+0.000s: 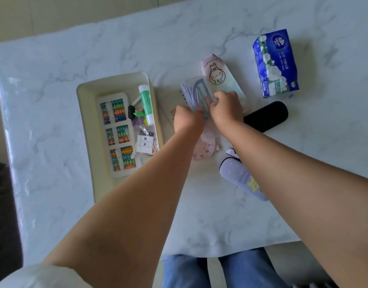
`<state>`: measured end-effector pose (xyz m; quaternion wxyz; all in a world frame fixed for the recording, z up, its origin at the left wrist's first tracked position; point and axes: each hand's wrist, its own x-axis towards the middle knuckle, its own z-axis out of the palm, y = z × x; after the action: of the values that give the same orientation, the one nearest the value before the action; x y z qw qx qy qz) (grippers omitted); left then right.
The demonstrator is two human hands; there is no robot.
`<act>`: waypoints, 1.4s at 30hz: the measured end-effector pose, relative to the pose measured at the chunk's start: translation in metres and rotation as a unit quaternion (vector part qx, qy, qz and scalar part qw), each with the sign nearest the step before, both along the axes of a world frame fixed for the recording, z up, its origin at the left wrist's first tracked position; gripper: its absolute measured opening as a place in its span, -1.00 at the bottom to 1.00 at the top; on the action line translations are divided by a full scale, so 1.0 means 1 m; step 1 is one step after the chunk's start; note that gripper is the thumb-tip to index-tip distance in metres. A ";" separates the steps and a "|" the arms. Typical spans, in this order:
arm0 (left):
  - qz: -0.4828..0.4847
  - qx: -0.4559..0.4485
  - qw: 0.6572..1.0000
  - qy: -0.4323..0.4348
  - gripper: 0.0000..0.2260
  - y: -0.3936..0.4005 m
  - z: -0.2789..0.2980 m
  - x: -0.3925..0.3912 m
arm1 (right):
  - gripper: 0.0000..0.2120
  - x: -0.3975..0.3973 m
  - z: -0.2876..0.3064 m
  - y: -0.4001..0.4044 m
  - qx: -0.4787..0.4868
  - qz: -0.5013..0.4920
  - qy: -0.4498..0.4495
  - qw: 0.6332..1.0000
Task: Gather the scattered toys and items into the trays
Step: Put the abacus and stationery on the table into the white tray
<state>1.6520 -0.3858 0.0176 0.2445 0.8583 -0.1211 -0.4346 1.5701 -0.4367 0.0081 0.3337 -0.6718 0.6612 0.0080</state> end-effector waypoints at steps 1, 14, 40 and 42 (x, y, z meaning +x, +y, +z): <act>-0.004 -0.007 1.000 -0.005 -0.73 0.000 0.004 0.003 | -0.65 0.002 0.004 0.000 -0.006 -0.009 -0.004 1.000; 0.098 -0.066 0.988 -0.103 -0.73 0.062 0.065 0.100 | -0.63 0.113 0.065 0.036 0.026 0.088 -0.128 0.988; -0.079 -0.147 0.966 -0.198 -0.57 0.059 0.037 0.112 | -0.69 0.128 0.034 0.028 -0.120 0.006 -0.142 0.983; -0.099 -0.161 0.966 -0.177 -0.56 0.050 0.041 0.089 | -0.65 0.097 0.022 0.014 -0.080 -0.022 -0.080 0.993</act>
<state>1.7408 -0.3359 0.0588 0.3102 0.8543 -0.3156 -0.2726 1.6673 -0.4225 0.0299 0.3307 -0.6805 0.6453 -0.1059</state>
